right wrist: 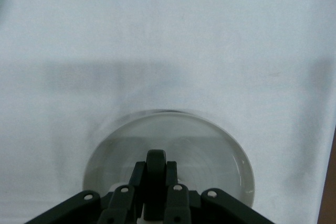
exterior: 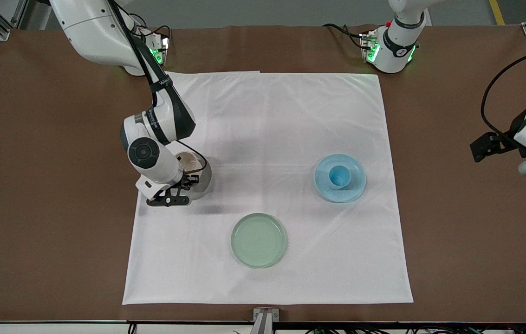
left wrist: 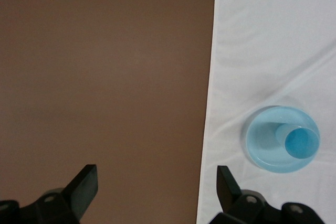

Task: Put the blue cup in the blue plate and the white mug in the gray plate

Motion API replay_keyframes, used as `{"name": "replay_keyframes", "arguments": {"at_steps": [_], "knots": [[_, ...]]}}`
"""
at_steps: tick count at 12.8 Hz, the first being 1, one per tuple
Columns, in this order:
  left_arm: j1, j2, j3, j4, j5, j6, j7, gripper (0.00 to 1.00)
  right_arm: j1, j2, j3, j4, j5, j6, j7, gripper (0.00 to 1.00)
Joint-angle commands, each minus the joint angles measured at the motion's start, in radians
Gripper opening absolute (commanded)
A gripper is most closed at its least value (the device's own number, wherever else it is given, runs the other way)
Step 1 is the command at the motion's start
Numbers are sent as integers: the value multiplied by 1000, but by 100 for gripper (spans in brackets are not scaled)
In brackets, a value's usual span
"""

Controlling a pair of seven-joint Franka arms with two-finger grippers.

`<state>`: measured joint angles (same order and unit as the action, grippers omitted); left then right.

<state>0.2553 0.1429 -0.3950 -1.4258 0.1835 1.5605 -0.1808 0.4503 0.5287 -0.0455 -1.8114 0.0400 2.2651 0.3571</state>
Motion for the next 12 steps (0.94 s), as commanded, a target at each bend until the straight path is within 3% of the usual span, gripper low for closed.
{"name": "replay_keyframes", "arguments": {"at_steps": [1,4,6,7,9,12], "knots": [[-201,-144,256,-114,-126,-60,43,100,10,4,-8,-11,14,27,2,1],[-206,-253,269,-238,-164,-66,53,100,8,10,-8,-11,14,36,0,1],[-209,-281,271,-265,-174,-66,53,100,7,10,-8,-11,14,34,2,4],[-211,-292,271,-269,-179,-66,55,100,8,10,-8,-9,14,31,2,16],[-228,-299,263,-274,-177,-66,53,100,5,8,-8,-11,14,22,2,69],[-226,-299,255,-272,-176,-65,55,100,5,-47,-10,-8,14,-44,2,94]]}}
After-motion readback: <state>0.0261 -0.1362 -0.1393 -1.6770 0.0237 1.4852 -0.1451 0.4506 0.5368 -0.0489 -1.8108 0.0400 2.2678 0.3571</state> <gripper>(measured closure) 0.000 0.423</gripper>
